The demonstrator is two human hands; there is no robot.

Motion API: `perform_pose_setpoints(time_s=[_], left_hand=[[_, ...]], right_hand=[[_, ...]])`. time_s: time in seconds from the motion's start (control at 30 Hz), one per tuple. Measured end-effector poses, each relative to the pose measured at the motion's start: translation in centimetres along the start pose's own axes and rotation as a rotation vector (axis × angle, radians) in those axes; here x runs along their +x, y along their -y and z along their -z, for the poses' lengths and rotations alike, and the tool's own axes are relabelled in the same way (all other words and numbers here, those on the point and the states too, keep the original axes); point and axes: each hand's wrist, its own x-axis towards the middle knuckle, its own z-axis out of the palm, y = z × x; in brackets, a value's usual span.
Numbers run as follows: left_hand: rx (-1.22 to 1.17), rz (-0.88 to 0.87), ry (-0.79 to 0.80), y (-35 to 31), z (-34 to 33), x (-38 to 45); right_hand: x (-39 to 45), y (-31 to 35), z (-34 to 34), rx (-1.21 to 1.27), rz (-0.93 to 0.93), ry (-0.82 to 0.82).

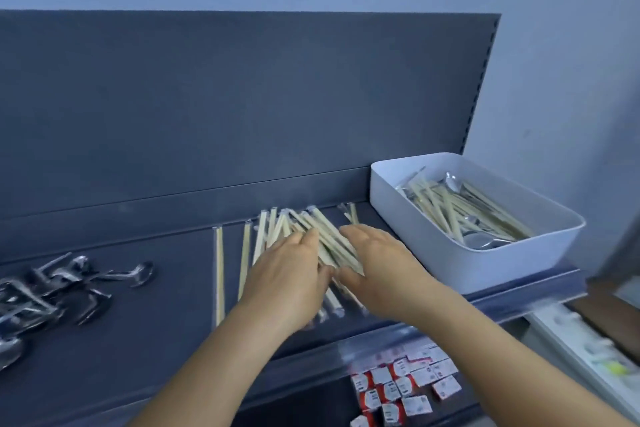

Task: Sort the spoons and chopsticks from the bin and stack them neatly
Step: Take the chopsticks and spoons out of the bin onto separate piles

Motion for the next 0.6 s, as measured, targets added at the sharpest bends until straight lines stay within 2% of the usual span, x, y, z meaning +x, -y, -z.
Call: perform_pose_setpoints(time_s=[0.23, 0.43, 0.6], left_hand=[[0.0, -0.095, 0.029, -8.5, -1.9, 5.3], [0.001, -0.191, 0.113, -13.1, -4.0, 11.5], [0.018, -0.215, 0.208, -15.2, -6.4, 16.3]], right_hand=[[-1.3, -8.4, 4.5, -0.007, -0.085, -0.073], [-0.4, -14.5, 7.3, -0.02, -0.205, -0.13], [1.2, -19.5, 8.6, -0.076, -0.347, -0.085]])
